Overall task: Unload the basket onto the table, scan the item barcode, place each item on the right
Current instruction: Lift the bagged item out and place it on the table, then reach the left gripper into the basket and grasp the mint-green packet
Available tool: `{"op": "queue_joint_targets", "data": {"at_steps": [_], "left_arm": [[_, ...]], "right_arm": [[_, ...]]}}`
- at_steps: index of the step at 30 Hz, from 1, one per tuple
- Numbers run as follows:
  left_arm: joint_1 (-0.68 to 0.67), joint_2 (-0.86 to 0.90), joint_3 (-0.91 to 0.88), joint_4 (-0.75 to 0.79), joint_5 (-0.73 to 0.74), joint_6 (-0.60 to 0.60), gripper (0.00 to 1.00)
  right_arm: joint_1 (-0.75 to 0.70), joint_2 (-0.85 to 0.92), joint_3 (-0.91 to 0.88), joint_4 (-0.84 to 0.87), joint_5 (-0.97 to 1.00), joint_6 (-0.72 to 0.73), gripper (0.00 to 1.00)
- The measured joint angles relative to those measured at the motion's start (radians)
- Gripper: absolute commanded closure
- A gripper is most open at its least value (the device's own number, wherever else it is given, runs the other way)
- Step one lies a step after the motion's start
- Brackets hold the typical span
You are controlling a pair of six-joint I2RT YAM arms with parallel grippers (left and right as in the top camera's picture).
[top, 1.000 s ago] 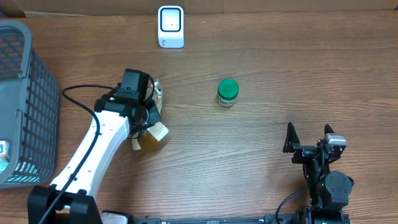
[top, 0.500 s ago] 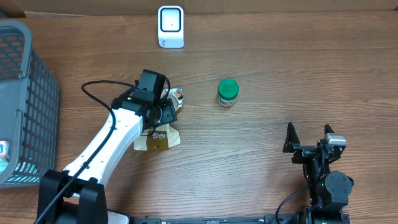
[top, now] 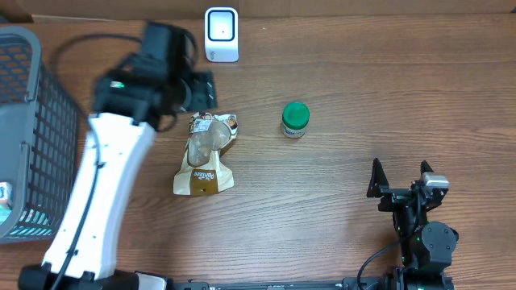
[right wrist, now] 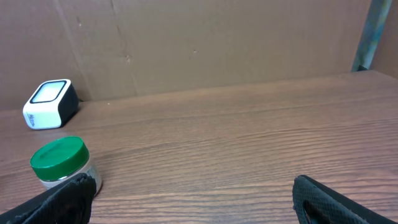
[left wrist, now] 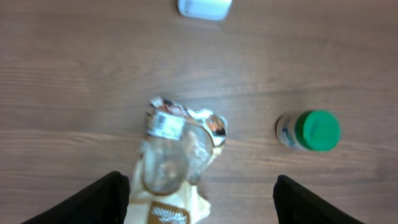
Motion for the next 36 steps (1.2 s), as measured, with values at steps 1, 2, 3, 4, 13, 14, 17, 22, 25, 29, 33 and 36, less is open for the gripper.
{"op": "queue_joint_targets", "data": {"at_steps": [1, 2, 3, 4, 13, 14, 17, 22, 25, 29, 33, 36], "left_arm": [[0.018, 0.000, 0.047, -0.031, 0.000, 0.010, 0.20], [0.041, 0.000, 0.100, -0.063, -0.001, 0.024, 0.19], [0.067, 0.000, 0.148, -0.097, -0.005, 0.034, 0.19], [0.100, 0.000, 0.200, -0.135, -0.013, 0.048, 0.18], [0.537, 0.000, 0.468, -0.261, -0.043, 0.076, 0.16], [0.597, 0.000, 0.472, -0.261, -0.043, 0.076, 0.15], [0.734, 0.001, 0.468, -0.264, -0.037, 0.072, 0.15], [0.932, 0.019, 0.379, -0.239, -0.033, 0.038, 0.15], [1.021, 0.066, 0.286, -0.195, -0.034, 0.014, 0.18], [1.089, 0.150, 0.163, -0.159, -0.033, -0.005, 0.21], [1.125, 0.219, 0.052, -0.133, -0.035, -0.010, 0.24], [1.133, 0.253, -0.005, -0.106, -0.048, -0.011, 0.27]], "right_arm": [[0.000, 0.000, 0.000, 0.000, 0.000, 0.000, 0.00], [0.000, 0.000, 0.000, 0.001, 0.001, 0.000, 0.00], [0.000, 0.000, 0.000, 0.001, 0.000, 0.000, 0.00], [0.000, 0.000, 0.000, 0.000, 0.001, 0.000, 0.00], [0.000, 0.000, 0.000, 0.001, 0.000, 0.000, 0.00], [0.000, 0.000, 0.000, 0.001, 0.001, 0.000, 0.00], [0.000, 0.000, 0.000, 0.000, 0.000, 0.000, 0.00], [0.000, 0.000, 0.000, 0.001, 0.000, 0.000, 0.00], [0.000, 0.000, 0.000, 0.000, 0.000, 0.000, 0.00], [0.000, 0.000, 0.000, 0.000, 0.000, 0.000, 0.00], [0.000, 0.000, 0.000, 0.000, 0.000, 0.000, 0.00], [0.000, 0.000, 0.000, 0.002, 0.000, 0.000, 0.00]]}}
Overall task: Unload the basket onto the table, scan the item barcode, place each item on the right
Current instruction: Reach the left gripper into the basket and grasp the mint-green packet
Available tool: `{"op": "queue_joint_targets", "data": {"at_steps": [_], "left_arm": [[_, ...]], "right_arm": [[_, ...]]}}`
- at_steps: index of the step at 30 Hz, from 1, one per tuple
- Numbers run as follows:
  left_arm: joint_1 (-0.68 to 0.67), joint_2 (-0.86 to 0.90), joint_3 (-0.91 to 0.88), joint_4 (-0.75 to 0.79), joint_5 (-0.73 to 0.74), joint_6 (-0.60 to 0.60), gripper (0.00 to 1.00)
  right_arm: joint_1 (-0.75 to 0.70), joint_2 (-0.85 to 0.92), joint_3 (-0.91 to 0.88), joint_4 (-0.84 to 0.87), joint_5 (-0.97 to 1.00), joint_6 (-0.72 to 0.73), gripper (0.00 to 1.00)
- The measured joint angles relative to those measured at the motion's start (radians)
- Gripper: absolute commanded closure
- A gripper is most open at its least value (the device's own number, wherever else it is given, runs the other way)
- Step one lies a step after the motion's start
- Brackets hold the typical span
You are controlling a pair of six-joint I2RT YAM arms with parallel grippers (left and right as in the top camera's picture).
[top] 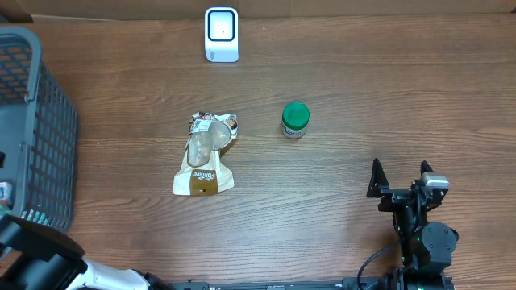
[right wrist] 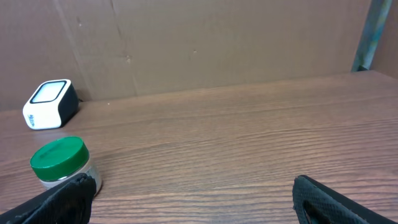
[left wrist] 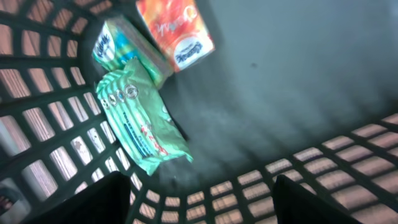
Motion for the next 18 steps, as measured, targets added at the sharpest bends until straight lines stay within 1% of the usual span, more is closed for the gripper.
{"op": "queue_joint_targets", "data": {"at_steps": [2, 6, 10, 14, 18], "left_arm": [[0.001, 0.024, -0.035, 0.031, -0.010, -0.002, 0.28], [0.001, 0.066, -0.084, 0.063, -0.024, -0.015, 0.28], [0.001, 0.104, -0.130, 0.079, -0.077, -0.024, 0.27], [0.001, 0.124, -0.161, 0.097, -0.124, -0.037, 0.27], [0.002, 0.129, -0.187, 0.158, -0.151, -0.045, 0.27]], "right_arm": [[0.000, 0.000, 0.000, 0.000, 0.000, 0.000, 0.00], [0.000, 0.000, 0.000, -0.001, 0.000, 0.000, 0.00], [0.000, 0.000, 0.000, -0.001, 0.000, 0.000, 0.00], [0.000, 0.000, 0.000, -0.001, 0.000, 0.000, 0.00], [0.000, 0.000, 0.000, -0.002, 0.000, 0.000, 0.00]]}}
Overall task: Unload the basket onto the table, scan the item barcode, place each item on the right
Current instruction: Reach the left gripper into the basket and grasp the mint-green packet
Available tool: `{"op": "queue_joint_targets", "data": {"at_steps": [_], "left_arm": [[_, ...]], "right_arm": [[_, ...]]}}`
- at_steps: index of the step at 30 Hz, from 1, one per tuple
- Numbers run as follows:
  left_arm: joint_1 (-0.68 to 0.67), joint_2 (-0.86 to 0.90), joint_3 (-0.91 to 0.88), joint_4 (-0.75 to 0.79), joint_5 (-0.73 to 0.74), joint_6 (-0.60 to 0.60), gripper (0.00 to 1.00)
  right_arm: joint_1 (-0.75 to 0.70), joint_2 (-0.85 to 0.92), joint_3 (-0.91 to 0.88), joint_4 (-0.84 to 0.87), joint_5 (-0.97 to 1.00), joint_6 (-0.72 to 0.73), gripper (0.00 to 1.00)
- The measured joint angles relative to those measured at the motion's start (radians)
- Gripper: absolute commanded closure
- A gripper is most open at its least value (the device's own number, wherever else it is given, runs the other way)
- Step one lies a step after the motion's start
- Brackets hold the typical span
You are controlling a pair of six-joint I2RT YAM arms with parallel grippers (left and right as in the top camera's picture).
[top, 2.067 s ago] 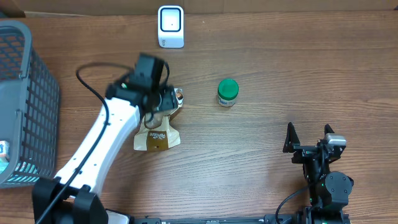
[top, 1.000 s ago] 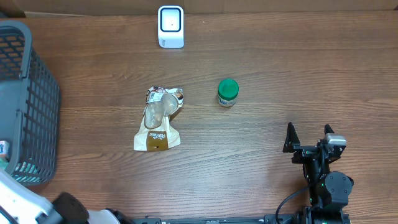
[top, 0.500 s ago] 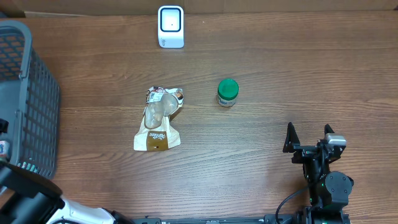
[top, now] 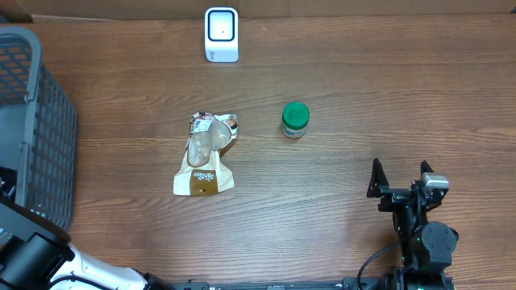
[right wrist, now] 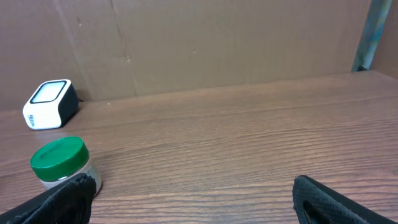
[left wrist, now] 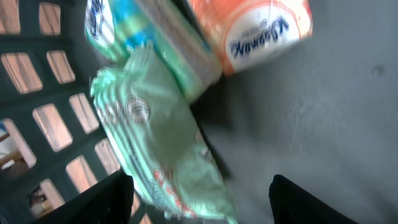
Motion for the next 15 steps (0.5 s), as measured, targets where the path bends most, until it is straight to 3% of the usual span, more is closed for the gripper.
{"op": "queue_joint_targets", "data": {"at_steps": [15], "left_arm": [[0.000, 0.004, -0.103, 0.109, -0.019, 0.000, 0.33]], "right_arm": [[0.000, 0.000, 0.000, 0.000, 0.000, 0.001, 0.00]]}}
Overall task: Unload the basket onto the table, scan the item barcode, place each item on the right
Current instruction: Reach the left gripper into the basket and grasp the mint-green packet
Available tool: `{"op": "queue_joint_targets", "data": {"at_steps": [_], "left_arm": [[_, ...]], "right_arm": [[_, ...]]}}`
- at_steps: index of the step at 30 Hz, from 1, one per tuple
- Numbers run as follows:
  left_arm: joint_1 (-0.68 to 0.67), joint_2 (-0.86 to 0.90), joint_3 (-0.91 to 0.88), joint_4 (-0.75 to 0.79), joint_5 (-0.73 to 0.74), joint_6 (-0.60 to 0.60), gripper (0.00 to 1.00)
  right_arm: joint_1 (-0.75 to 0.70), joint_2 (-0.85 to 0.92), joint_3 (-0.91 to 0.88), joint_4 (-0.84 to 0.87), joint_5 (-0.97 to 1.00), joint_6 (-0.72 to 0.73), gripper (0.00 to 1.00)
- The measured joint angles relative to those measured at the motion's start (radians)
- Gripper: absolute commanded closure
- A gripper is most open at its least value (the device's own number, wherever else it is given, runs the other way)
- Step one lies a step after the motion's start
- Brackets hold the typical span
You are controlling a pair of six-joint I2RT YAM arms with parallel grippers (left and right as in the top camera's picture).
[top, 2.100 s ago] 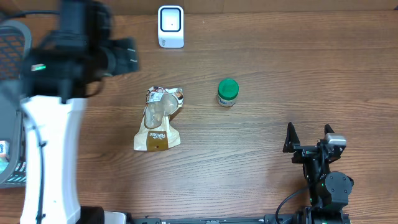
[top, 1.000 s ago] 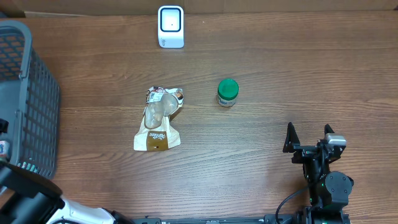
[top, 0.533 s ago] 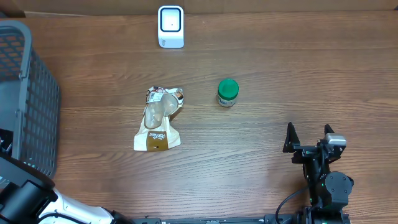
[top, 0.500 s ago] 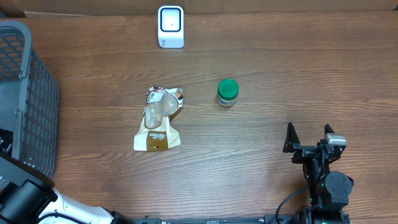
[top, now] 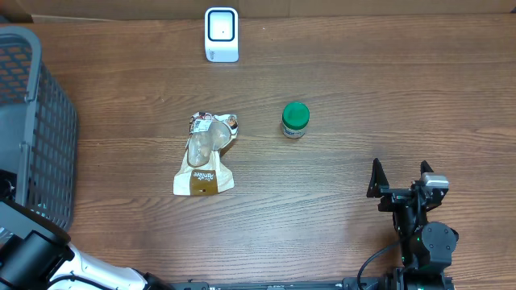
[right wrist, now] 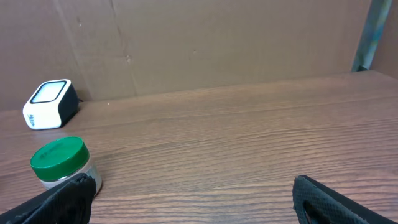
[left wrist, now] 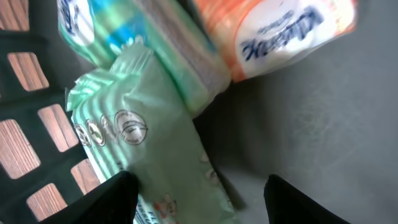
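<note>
My left gripper [left wrist: 202,202] is open inside the dark basket [left wrist: 323,130], close above a pale green soft pack [left wrist: 146,149]. The pack lies between its two fingers. A teal and blue tissue pack [left wrist: 118,28] and an orange tissue pack [left wrist: 280,31] lie beside it. In the overhead view only the left arm [top: 28,258] shows, at the lower left by the basket [top: 48,121]. The white scanner [top: 221,34] stands at the table's far edge. My right gripper [top: 401,189] rests open at the near right.
A green-lidded jar [top: 295,119] stands mid-table and shows in the right wrist view too, jar [right wrist: 61,160], with the scanner [right wrist: 50,102] behind it. A brown pouch [top: 205,157] with a clear cup on it lies left of the jar. A cardboard wall [right wrist: 217,43] backs the table.
My left gripper is lower in the basket, so the green pack and the tissue packs look larger. It is still open. The right arm has not moved.
My left gripper was open above the brown pouch and the jar on the table. Then it was over the basket's inside, looking down on the three packs. Then it was nearer the green pack, and now it is close over it. The right gripper stayed still and open.
</note>
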Motion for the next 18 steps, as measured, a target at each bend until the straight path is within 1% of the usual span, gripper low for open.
{"op": "queue_joint_targets", "data": {"at_steps": [2, 4, 6, 8, 10, 11, 15, 18], "left_arm": [[0.000, 0.000, -0.016, 0.014, -0.005, 0.000, 0.34], [0.000, 0.000, -0.035, 0.033, -0.015, 0.000, 0.40], [0.000, 0.000, -0.062, 0.058, -0.029, 0.000, 0.63], [0.000, 0.000, -0.086, 0.075, -0.045, -0.003, 0.81], [0.001, -0.001, -0.093, 0.077, -0.050, 0.000, 0.94], [0.000, -0.006, -0.093, 0.076, -0.053, -0.001, 0.96], [0.000, -0.015, -0.090, 0.069, -0.055, -0.003, 0.96], [0.000, -0.013, -0.070, 0.026, -0.046, -0.003, 0.96]], "right_arm": [[0.000, 0.000, 0.000, 0.000, 0.000, 0.000, 0.00], [0.000, 0.000, 0.000, 0.000, 0.000, 0.000, 0.00], [0.000, 0.000, 0.000, 0.000, 0.000, -0.001, 0.00], [0.000, 0.000, 0.000, 0.000, 0.000, 0.000, 0.00], [0.000, 0.000, 0.000, 0.000, 0.000, 0.000, 0.00], [0.000, 0.000, 0.000, 0.000, 0.000, -0.001, 0.00], [0.000, 0.000, 0.000, 0.000, 0.000, -0.001, 0.00], [0.000, 0.000, 0.000, 0.000, 0.000, 0.000, 0.00]]}}
